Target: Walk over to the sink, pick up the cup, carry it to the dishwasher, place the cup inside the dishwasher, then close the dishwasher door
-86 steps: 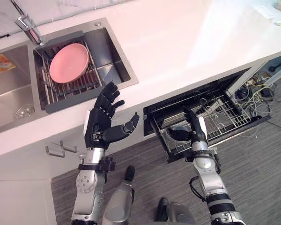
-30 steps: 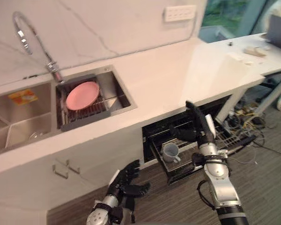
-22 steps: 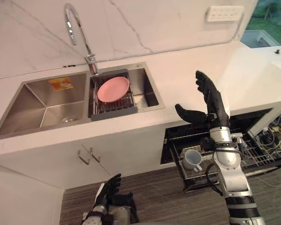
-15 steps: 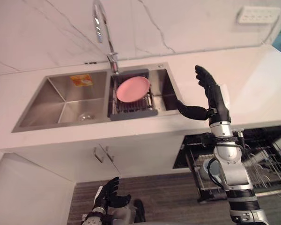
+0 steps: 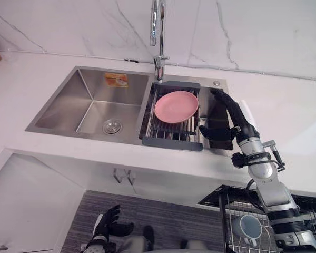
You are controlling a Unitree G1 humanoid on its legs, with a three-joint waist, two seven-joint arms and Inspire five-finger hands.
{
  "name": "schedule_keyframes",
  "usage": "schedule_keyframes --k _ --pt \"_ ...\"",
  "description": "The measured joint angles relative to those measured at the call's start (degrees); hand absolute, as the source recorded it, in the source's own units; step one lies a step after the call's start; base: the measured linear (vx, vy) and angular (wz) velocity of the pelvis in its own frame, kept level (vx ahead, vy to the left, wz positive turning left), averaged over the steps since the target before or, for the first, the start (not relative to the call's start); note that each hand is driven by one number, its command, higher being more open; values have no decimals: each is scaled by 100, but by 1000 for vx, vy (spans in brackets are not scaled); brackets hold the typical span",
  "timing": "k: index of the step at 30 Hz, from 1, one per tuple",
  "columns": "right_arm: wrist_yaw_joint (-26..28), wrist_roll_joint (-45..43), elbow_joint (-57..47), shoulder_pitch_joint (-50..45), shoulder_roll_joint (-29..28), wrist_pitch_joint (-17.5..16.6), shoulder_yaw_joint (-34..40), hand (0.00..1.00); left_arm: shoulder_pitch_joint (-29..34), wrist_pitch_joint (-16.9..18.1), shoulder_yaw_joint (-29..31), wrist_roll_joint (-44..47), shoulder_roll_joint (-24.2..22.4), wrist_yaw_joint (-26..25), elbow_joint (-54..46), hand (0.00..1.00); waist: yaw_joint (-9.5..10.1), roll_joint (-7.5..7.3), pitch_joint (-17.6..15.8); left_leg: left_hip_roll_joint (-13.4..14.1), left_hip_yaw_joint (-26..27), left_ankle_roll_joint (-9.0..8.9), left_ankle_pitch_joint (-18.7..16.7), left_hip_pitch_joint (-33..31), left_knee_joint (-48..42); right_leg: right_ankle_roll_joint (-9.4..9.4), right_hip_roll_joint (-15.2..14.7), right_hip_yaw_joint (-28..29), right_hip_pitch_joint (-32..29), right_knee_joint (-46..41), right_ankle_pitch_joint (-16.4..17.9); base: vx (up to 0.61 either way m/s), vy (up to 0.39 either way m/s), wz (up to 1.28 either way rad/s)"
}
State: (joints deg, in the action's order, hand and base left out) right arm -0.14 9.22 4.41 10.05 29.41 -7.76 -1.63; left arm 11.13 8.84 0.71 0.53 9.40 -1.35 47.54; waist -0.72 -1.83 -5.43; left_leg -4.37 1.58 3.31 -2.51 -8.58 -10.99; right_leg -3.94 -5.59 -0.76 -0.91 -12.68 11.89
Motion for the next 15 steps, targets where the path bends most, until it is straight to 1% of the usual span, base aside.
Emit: schedule_keyframes --k 2,6,10,12,15 --pt "46 4 57 -1 54 0 -78 90 1 -1 4 -68 3 0 56 90 -13 20 -8 -6 -24 1 1 168 75 10 1 -3 196 114 -22 121 -62 3" --pt "92 29 107 -1 151 -1 -161 90 -4 2 2 -77 -23 13 86 90 -19 69 -31 -5 -109 -15 36 294 181 39 19 -77 377 282 -95 37 -36 9" --pt "96 158 268 -1 169 -3 -184 90 -16 12 3 -191 -31 14 266 90 -24 161 -19 -19 -268 -48 254 385 494 53 32 -198 416 395 -194 -36 -29 17" --pt "93 179 374 0 177 -3 -271 90 11 9 5 -232 -29 13 327 90 -18 173 -19 -30 -320 -59 368 466 659 56 29 -242 437 398 -196 -93 -34 14" --pt "86 223 403 1 185 -3 -378 90 55 3 10 -297 -43 13 477 90 -24 244 -32 -23 -447 -119 496 602 1035 72 49 -290 424 427 -203 -104 -19 10"
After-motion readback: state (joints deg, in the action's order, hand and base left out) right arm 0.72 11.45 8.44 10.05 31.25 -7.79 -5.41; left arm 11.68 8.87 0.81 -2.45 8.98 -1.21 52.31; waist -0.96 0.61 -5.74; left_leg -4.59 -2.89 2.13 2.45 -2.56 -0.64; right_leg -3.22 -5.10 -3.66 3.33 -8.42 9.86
